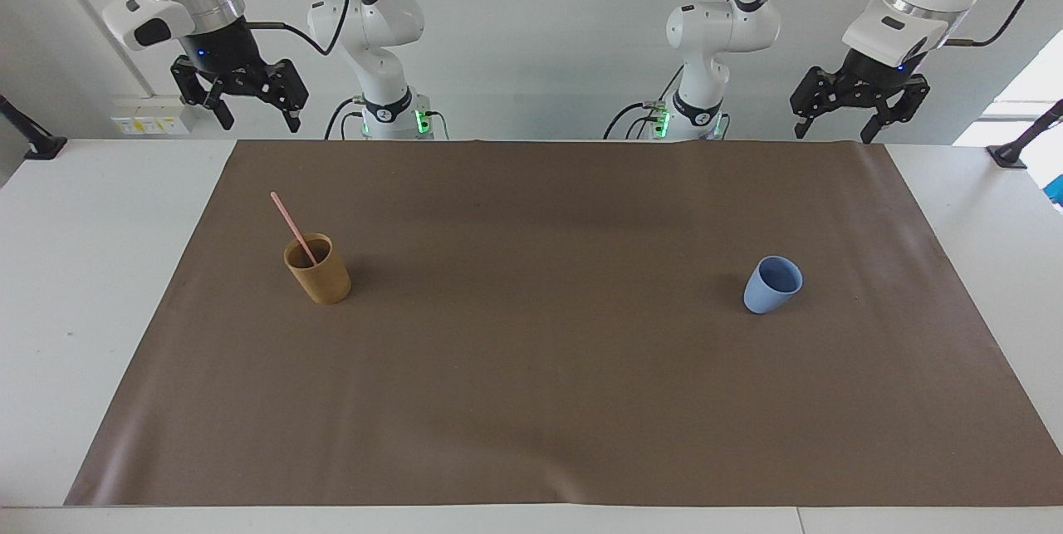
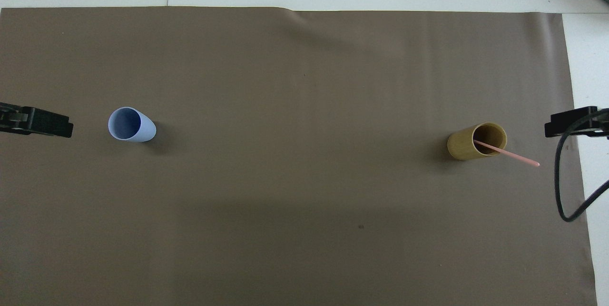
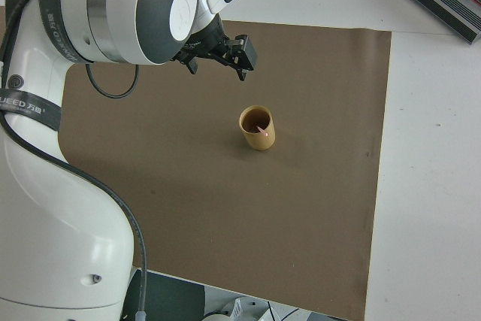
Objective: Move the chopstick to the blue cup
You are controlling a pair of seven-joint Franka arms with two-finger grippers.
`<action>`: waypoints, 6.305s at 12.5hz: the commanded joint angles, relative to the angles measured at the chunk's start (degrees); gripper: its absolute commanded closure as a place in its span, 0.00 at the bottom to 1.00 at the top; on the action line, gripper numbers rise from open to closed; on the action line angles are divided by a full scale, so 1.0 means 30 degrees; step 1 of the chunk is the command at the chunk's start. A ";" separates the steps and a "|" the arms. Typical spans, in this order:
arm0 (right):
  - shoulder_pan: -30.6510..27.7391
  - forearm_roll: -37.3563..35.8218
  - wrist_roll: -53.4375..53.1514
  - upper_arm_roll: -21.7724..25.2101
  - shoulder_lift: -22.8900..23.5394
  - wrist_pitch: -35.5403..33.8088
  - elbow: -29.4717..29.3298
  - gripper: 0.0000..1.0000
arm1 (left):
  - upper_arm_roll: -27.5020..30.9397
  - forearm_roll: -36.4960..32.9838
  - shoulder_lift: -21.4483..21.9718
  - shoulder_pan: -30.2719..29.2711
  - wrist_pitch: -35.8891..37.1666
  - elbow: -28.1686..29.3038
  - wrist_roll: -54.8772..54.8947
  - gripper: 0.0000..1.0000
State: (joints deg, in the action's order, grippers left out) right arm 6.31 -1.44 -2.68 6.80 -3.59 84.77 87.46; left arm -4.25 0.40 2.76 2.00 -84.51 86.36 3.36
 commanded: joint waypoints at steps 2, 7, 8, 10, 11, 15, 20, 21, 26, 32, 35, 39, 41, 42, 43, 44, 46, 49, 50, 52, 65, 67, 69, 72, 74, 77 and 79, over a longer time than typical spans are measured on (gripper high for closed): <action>-0.0141 0.0245 0.0133 -0.0010 -0.0121 -0.0163 0.0142 0.00 | 0.0011 0.0014 0.0456 -0.0052 -0.0481 0.0628 0.0022 0.00; -0.0170 0.0245 0.0133 -0.0010 -0.0121 -0.0192 0.0171 0.00 | 0.0011 0.0043 0.0165 -0.0633 -0.1091 0.1064 0.0051 0.00; -0.0170 0.0245 0.0133 -0.0010 -0.0121 -0.0192 0.0142 0.00 | 0.0011 0.0189 0.0163 -0.0812 -0.2314 0.1909 0.0081 0.00; -0.0141 0.0245 0.0133 -0.0010 -0.0121 -0.0192 0.0142 0.00 | 0.0040 0.0190 0.0134 -0.0842 -0.4195 0.3230 0.0082 0.00; -0.0141 0.0245 0.0133 -0.0010 -0.0121 -0.0192 0.0142 0.00 | 0.0040 0.0190 -0.0012 -0.0930 -0.4956 0.3787 0.0082 0.00; -0.0170 0.0245 0.0133 -0.0010 -0.0121 -0.0192 0.0142 0.00 | 0.0011 0.0190 -0.0919 -0.1252 -0.8270 0.5548 0.0082 0.00; -0.0170 0.0245 0.0133 -0.0010 -0.0121 -0.0192 0.0171 0.00 | 0.0011 0.0219 -0.2004 -0.1690 -1.1694 0.7713 0.0082 0.00; -0.0170 0.0245 0.0133 -0.0010 -0.0121 -0.0221 0.0171 0.00 | 0.0011 0.0248 -0.2324 -0.1692 -1.2253 0.7950 0.0082 0.00; -0.0170 0.0245 0.0133 -0.0010 -0.0121 -0.0192 0.0171 0.00 | 0.0011 0.0511 -0.3821 -0.1926 -1.4304 0.9002 0.0082 0.01; -0.0170 0.0245 0.0133 -0.0010 -0.0121 -0.0192 0.0171 0.00 | 0.0011 0.0776 -0.4613 -0.1897 -1.5803 1.0121 0.0111 0.30; -0.0170 0.0245 0.0133 -0.0010 -0.0150 -0.0192 0.0171 0.00 | 0.0011 0.0864 -0.4496 -0.1897 -1.5424 1.0355 0.0023 1.00; -0.0170 0.0245 0.0191 0.0019 -0.0179 -0.0192 0.0230 0.00 | 0.0011 0.0864 -0.3592 -0.1694 -1.3819 1.0151 -0.0472 1.00; -0.0229 0.0187 0.0191 0.0019 -0.0266 -0.0395 0.0201 0.00 | -0.0223 0.0864 -0.2857 -0.1111 -1.2671 1.0121 -0.1203 1.00; -0.0229 0.0187 0.0220 -0.0097 -0.0441 -0.0629 0.0056 0.00 | -0.0194 0.0864 -0.2855 0.0170 -1.2871 1.0150 -0.2687 1.00; -0.0200 0.0187 0.0221 -0.0156 -0.0472 -0.0660 0.0054 0.00 | -0.0223 0.0835 -0.2884 0.1082 -1.3047 1.0121 -0.4442 1.00; -0.0229 0.0158 0.0279 -0.0070 -0.0472 -0.0515 0.0054 0.00 | -0.0194 0.0835 -0.2855 0.2541 -1.3165 1.0121 -0.5938 1.00; -0.0229 0.0187 0.0718 0.0077 -0.0937 -0.0457 0.0984 0.00 | -0.0223 0.0835 -0.2884 0.5032 -1.3834 1.0121 -0.9191 1.00; -0.0142 0.0187 0.0748 0.0048 -0.0853 0.1122 0.2307 0.00 | -0.0223 0.0835 -0.3237 0.8463 -1.5539 1.0179 -1.3358 1.00; -0.0141 0.0187 0.0748 0.0048 -0.0824 0.1272 0.2310 0.00 | -0.0252 0.0835 -0.3149 0.9228 -1.5569 1.0208 -1.3975 1.00; -0.0229 0.0187 0.0660 0.0048 -0.0794 0.1273 0.2368 0.00 | -0.0253 0.0835 -0.3031 1.0489 -1.5540 1.0179 -1.5206 1.00; -0.0258 0.0157 0.3205 0.0048 -0.0912 0.0776 0.2750 0.00 | -0.0487 0.1216 -0.4233 1.3015 -1.5922 0.9975 -1.6618 0.00; -0.0258 -0.0164 0.6705 0.0077 -0.0853 0.0775 0.2808 0.00 | -0.0429 0.1186 -0.3476 1.2839 -1.4845 0.9886 -1.6268 0.00; -0.0316 -0.0281 0.9202 0.0078 -0.0882 0.0921 0.3653 0.00 | -0.0341 0.1040 -0.2626 1.2636 -1.3172 0.9886 -1.5918 0.00; -0.0258 -0.1626 1.3858 0.0077 -0.0824 0.1999 0.5555 0.00 | -0.0341 0.1040 -0.1014 1.1700 -1.0858 1.0061 -1.4774 0.00; -0.0054 -0.3175 1.5770 0.0049 -0.0736 0.3433 0.6756 0.00 | -0.0341 0.0516 -0.0018 1.0415 -1.0094 1.0208 -1.4103 0.00; -0.0170 -0.3767 1.6100 0.0048 -0.0357 0.4844 0.8924 0.00 | -0.0341 0.0044 0.0864 0.7488 -0.9652 0.9918 -1.0480 0.00; -0.0229 -0.3856 1.6129 0.0048 -0.0297 0.5839 0.9895 0.00 | -0.0311 0.0073 0.0809 0.5497 -0.8895 0.8431 -0.7348 0.00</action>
State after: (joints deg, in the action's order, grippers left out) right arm 6.19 -11.56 44.24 7.24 -3.77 99.38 113.75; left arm -4.59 1.16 4.60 23.12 -114.30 114.81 -25.40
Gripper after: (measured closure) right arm 0.000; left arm 0.000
